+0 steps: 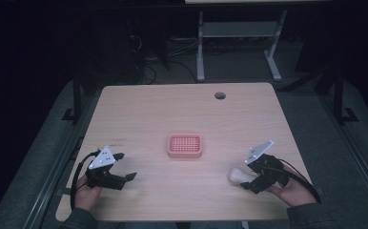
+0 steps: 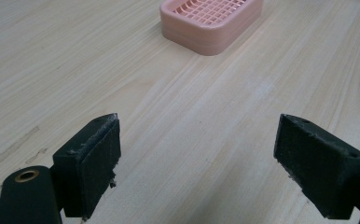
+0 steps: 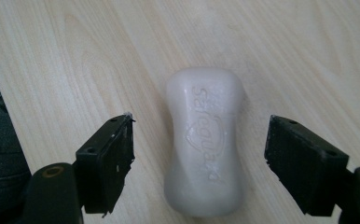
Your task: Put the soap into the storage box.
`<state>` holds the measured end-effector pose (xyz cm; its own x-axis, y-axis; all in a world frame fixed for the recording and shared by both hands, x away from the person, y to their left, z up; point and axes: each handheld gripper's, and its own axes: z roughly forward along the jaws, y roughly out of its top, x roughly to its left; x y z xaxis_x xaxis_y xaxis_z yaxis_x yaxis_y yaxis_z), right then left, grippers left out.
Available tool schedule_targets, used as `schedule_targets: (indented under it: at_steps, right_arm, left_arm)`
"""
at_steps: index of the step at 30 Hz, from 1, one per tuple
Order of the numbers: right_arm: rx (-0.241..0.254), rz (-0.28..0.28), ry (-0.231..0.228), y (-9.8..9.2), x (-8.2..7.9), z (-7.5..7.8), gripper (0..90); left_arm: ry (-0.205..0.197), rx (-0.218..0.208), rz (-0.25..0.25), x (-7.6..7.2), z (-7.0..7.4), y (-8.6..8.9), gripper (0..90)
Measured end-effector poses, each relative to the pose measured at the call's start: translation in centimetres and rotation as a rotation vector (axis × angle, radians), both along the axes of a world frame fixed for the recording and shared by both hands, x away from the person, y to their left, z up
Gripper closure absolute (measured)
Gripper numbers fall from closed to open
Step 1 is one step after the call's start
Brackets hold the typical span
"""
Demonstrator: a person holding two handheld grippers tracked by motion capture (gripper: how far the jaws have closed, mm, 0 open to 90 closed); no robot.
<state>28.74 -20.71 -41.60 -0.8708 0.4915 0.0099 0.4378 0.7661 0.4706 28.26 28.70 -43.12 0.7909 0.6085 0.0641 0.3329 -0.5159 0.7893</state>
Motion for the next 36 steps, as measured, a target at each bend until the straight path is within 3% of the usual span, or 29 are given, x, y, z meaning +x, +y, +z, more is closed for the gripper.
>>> schedule_targets:
  at_steps: [15,20,36]
  right_arm:
    - [-0.07,0.01,0.053,1.8,0.8,-1.8,18.6]
    - [-0.114,0.008,0.05,2.1,1.1,-2.3,27.0]
    - [-0.169,0.007,0.039,2.1,1.2,-2.6,46.7]
  left_arm:
    - [-0.001,0.0,-0.001,0.0,0.0,0.0,14.1]
    - [0.0,-0.003,0.0,0.0,0.0,0.0,14.1]
    - [-0.002,-0.003,0.0,0.0,0.1,0.0,14.1]
